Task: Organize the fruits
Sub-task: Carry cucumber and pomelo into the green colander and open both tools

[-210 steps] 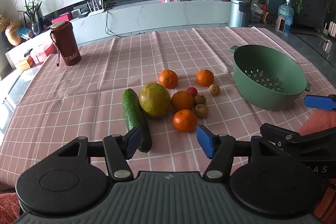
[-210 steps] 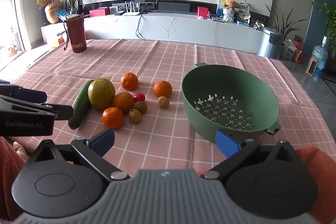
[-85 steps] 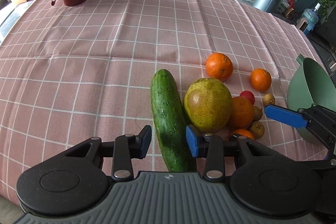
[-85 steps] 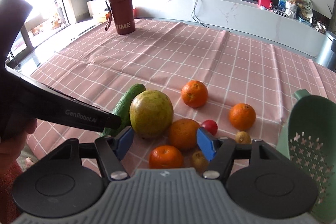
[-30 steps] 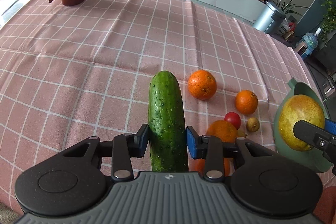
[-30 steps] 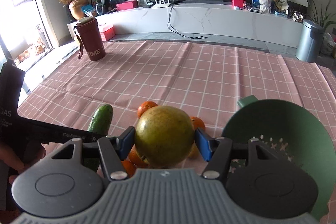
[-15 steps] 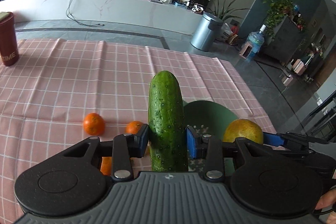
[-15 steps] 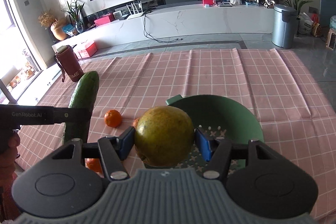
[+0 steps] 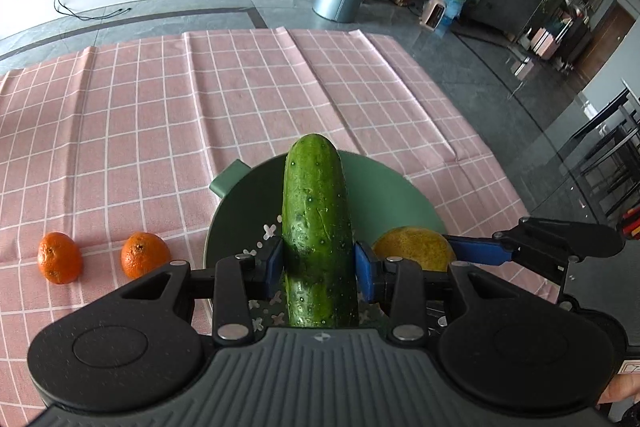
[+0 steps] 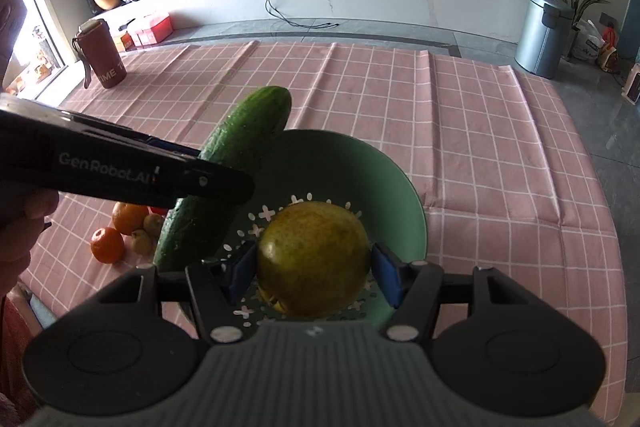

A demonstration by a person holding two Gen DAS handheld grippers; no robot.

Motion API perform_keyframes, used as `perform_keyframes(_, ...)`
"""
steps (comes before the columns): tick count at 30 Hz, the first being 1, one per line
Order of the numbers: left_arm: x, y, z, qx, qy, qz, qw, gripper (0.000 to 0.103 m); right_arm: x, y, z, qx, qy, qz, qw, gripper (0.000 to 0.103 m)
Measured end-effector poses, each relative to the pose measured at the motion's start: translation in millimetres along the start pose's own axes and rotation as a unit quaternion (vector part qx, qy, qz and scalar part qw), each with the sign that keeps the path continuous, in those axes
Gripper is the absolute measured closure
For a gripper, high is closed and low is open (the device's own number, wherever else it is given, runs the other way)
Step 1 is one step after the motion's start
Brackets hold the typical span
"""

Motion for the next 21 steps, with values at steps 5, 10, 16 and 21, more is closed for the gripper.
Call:
perform_keyframes(5,-2.4,-19.5,-3.8,0.034,-0.026,-0.003,0.9991,0.061,-6.9,-33.3,-0.3,0.057,0.049,-0.007,0.997,0.044)
perform_keyframes(10,-6.0,-38.2,-5.0,0.052,-0.060,0.014,0.9967,0.061,-7.4,-55.4,-0.5,0.104,0.110,-0.002,0.989,0.044)
perform_keyframes(16,-9.2,-51.4,-7.1,0.057,-0.087,0.025,0.9942,0.061,-13.2,-72.8,1.7,0.132,0.141,0.000,0.981,0.044)
perform_keyframes(21,-12.6,-53.8,-5.8,0.056,-0.106,0.036,0.9921,0.060,-13.9,-76.4,2.2,0.129,0.145,0.003,0.981,0.044)
Point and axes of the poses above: each gripper's, at about its wrist camera, not at the fingertips, and y roughly against the way its jaws point, x to its left, z to its top, the point moved 3 cm from there along -y, roughly the way its jaws point, and after that the axes turned 13 degrees about z, right-handed, at the moved point
